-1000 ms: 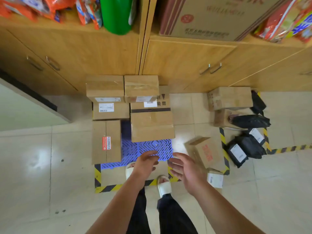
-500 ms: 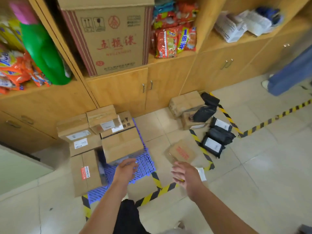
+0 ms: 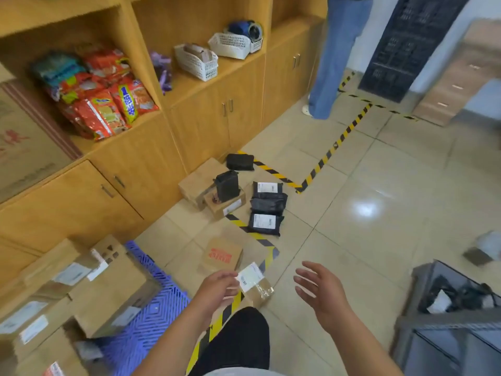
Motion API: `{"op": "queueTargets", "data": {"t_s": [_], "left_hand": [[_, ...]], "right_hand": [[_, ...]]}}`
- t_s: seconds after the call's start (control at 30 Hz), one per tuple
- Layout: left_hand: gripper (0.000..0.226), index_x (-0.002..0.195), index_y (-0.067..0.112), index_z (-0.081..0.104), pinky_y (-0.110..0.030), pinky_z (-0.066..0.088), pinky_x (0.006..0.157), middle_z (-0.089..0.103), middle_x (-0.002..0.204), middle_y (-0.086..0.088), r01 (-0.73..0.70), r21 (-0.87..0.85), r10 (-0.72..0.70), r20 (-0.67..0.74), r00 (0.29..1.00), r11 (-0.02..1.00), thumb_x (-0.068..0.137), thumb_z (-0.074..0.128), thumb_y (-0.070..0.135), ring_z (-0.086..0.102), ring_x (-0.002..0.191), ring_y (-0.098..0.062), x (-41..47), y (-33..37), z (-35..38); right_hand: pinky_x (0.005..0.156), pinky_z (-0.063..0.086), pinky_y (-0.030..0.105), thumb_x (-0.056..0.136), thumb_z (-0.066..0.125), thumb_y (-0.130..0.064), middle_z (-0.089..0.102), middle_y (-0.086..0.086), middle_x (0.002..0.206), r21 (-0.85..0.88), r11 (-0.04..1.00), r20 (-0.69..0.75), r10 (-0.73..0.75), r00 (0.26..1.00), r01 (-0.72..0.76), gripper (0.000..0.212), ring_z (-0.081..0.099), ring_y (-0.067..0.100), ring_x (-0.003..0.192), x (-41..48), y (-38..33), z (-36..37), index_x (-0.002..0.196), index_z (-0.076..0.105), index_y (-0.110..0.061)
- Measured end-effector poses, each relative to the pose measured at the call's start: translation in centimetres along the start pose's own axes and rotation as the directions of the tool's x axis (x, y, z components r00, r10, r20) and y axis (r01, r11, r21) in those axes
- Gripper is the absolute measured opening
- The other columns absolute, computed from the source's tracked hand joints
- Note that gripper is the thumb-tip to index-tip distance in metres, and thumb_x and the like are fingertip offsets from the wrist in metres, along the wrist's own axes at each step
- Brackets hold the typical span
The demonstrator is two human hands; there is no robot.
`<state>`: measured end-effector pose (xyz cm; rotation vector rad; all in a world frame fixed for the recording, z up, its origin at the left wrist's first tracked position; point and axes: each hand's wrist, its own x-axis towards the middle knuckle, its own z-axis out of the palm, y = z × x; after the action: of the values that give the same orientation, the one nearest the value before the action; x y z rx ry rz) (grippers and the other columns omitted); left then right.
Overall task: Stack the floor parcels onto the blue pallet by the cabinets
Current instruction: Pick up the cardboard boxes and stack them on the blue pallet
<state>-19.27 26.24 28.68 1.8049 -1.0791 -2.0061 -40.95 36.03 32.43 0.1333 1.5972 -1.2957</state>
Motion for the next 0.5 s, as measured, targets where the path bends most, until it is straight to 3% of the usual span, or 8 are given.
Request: {"op": "queueTargets", "data": {"t_s": [0.23,0.33,0.5], "left_hand": [[0.019,0.109,0.015,0.067,-0.032,0.054,0.079,0.07,0.097,-0.006,-0.009,0.095,0.005,0.045,0.999,0.995,0.093,0.057,0.014,0.066,0.082,-0.018,7.3,7.2,10.8],[0.021,0.111,0.013,0.066,-0.027,0.052,0.07,0.069,0.1,-0.008,0.006,0.081,-0.012,0.083,0.996,0.997,0.094,0.055,0.012,0.064,0.081,-0.018,11.3,10.9,15.1],[0.02,0.11,0.014,0.066,-0.026,0.047,0.065,0.069,0.11,-0.012,0.064,0.014,-0.064,0.018,0.998,0.998,0.095,0.054,0.011,0.067,0.092,-0.021,17.9,19.1,19.0]], "right_hand": [[0.089,0.056,0.043,0.095,0.06,-0.022,0.072,0.016,0.106,0.045,0.999,-0.036,-0.026,0.999,0.027,0.023,0.07,0.031,0.099,6.7,-6.6,-5.2,0.112,0.068,-0.007],[0.087,0.056,0.042,0.095,0.06,-0.023,0.072,0.016,0.109,0.0,1.0,-0.043,-0.006,0.999,0.006,0.025,0.07,0.031,0.1,11.4,-10.9,-5.6,0.113,0.068,-0.007],[0.084,0.056,0.041,0.096,0.058,-0.022,0.071,0.018,0.111,-0.103,0.995,-0.033,-0.001,0.999,-0.002,0.024,0.069,0.032,0.101,19.1,-20.7,-4.4,0.113,0.068,-0.007]]}}
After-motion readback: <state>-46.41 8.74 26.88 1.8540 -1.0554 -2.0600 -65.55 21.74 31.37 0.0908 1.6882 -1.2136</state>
